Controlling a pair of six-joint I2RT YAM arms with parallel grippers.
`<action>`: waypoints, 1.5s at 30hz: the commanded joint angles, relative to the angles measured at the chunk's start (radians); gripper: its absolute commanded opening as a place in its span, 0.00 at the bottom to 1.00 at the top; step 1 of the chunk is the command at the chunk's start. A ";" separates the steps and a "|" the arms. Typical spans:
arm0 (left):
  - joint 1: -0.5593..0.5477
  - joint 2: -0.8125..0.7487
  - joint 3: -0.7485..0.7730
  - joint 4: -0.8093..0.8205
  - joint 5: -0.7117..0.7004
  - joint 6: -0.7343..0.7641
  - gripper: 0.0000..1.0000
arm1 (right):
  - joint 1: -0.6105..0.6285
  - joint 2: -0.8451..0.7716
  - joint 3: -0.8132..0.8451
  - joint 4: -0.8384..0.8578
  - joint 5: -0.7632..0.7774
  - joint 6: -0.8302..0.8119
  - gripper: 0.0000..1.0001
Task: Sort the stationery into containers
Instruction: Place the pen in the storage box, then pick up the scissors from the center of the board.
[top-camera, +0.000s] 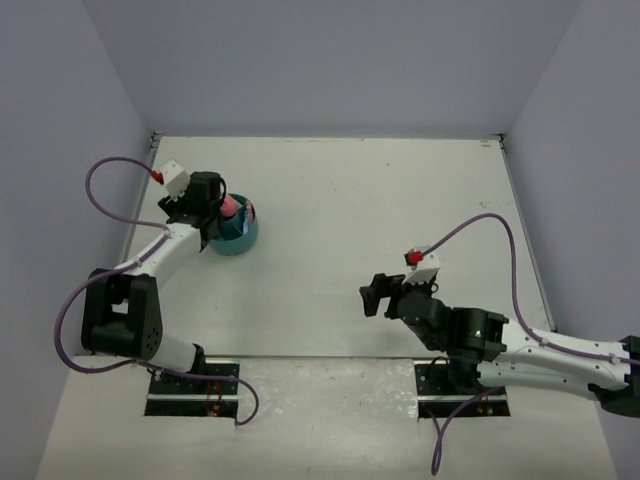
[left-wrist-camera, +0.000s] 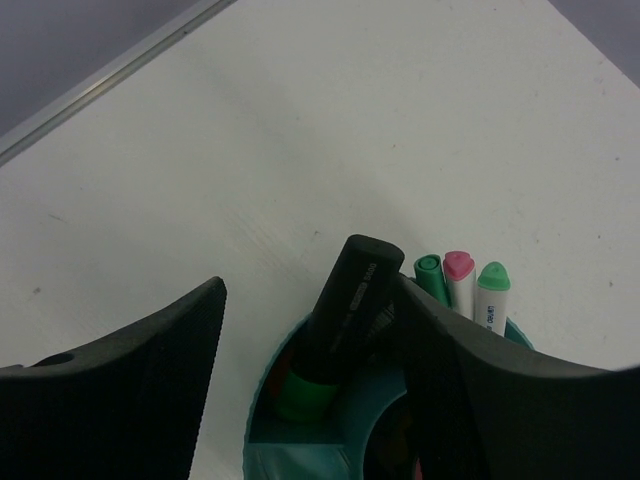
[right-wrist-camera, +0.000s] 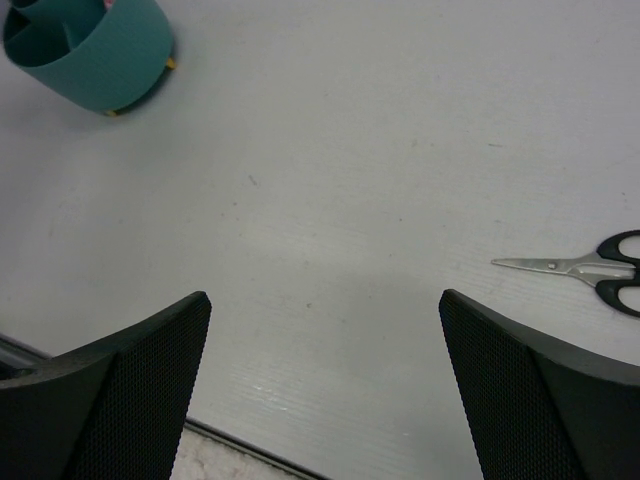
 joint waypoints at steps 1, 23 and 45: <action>0.006 -0.049 0.013 0.030 0.057 -0.026 0.72 | -0.108 0.072 0.048 -0.036 -0.059 0.068 0.99; 0.005 -0.793 -0.065 -0.201 0.575 0.201 1.00 | -0.681 0.433 0.177 -0.163 -0.325 0.084 0.98; 0.005 -0.940 -0.174 -0.365 0.708 0.366 1.00 | -1.039 0.508 0.047 -0.224 -0.392 0.587 0.32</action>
